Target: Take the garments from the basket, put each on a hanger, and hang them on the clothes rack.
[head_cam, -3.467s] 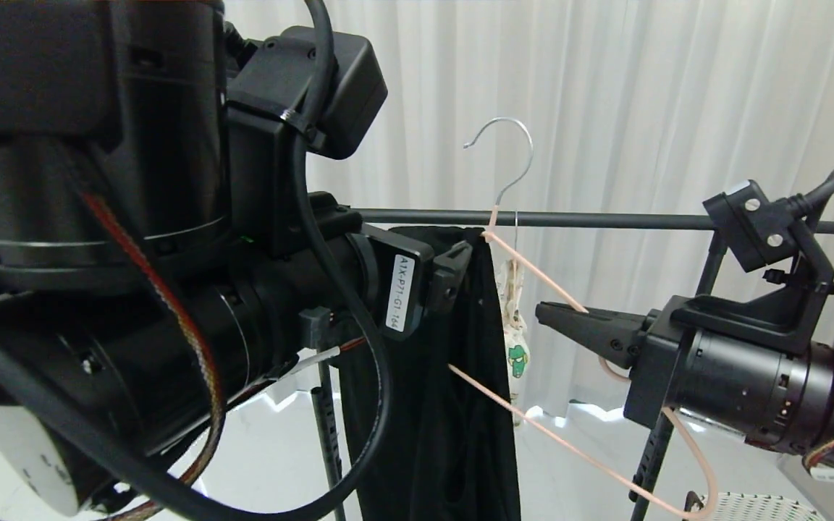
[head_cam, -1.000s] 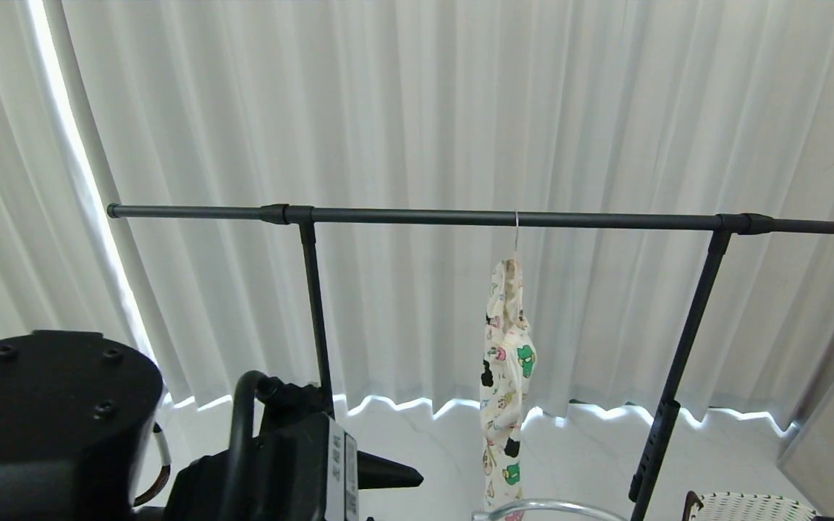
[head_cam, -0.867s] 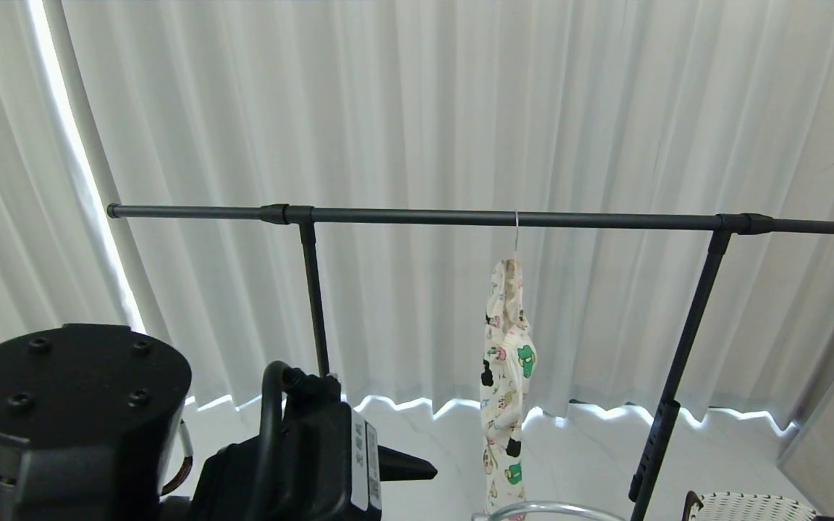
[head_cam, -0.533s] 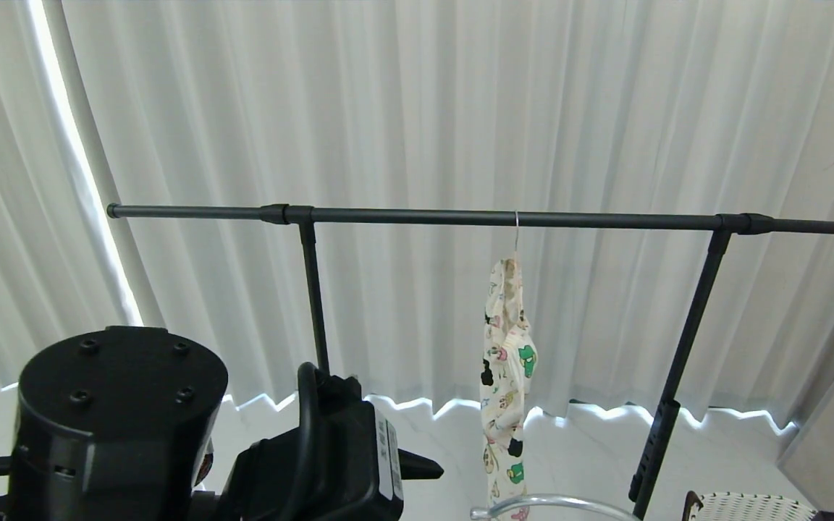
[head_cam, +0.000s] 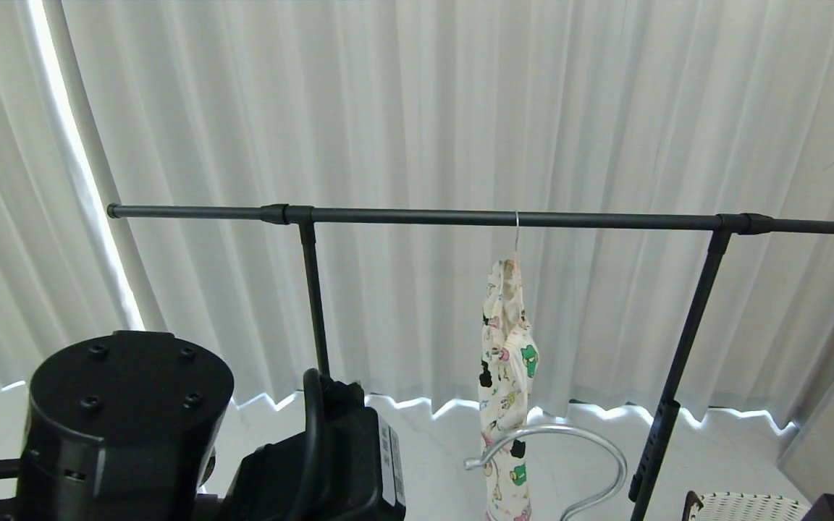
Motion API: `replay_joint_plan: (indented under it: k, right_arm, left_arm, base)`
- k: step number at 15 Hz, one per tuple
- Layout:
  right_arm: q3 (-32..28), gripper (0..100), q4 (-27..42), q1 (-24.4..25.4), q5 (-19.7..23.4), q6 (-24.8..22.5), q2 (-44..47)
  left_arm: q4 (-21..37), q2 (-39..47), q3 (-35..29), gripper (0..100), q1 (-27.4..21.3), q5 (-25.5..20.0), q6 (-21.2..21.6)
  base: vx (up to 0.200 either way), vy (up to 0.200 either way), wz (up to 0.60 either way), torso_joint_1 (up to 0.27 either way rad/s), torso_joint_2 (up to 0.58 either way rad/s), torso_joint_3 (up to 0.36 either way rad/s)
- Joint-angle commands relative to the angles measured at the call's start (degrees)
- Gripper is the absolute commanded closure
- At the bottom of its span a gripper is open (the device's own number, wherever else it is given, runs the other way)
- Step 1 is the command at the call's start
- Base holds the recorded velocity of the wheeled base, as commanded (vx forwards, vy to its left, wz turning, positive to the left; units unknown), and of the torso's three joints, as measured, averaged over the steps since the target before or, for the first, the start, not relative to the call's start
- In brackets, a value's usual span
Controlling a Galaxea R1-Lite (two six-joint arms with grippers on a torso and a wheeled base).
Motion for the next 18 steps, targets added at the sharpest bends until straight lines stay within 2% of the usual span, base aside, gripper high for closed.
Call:
replay_joint_plan:
  k: [1,3,4,10,12,15,16,18]
  right_arm:
    - [-0.06,100,-0.11,0.05,0.17,-0.04,0.07]
    - [0.03,100,-0.03,0.05,0.26,-0.04,0.07]
    - [0.03,0,-0.03,0.05,0.26,-0.04,0.07]
    - [1.09,0,0.06,-0.74,-1.06,0.14,-0.19]
    - [1.17,0,0.06,-2.06,-5.36,0.31,-0.28]
    - [1.17,0,0.06,-3.11,-6.42,0.40,-0.19]
    - [1.26,0,0.06,-3.73,-6.42,0.49,-0.10]
    - [1.44,0,1.91,-5.22,-6.42,1.63,0.07]
  left_arm:
    - [-0.11,-0.07,0.03,100,0.05,0.06,-0.10]
    - [-0.11,-0.07,0.03,100,0.14,0.06,-0.19]
    - [-0.11,-0.16,0.11,100,0.14,0.06,-0.19]
    - [-0.11,-0.42,0.64,100,1.02,0.32,-0.10]
    - [-0.11,-3.24,3.10,100,3.39,0.41,-0.01]
    - [-0.11,-7.45,6.79,100,5.41,0.85,-0.01]
    - [-0.11,-7.72,7.32,100,6.73,2.34,0.08]
    - [-0.19,-7.98,7.67,100,9.63,9.46,0.08]
  base:
    - [0.000,0.000,0.00,0.000,0.00,0.000]
    - [0.000,0.000,0.00,0.000,0.00,0.000]
    - [0.000,0.000,0.00,0.000,0.00,0.000]
    - [0.000,0.000,0.00,0.000,0.00,0.000]
    - [0.000,0.000,0.00,0.000,0.00,0.000]
    - [0.000,0.000,0.00,0.000,0.00,0.000]
    - [0.000,0.000,0.00,0.000,0.00,0.000]
    - [0.000,0.000,0.00,0.000,0.00,0.000]
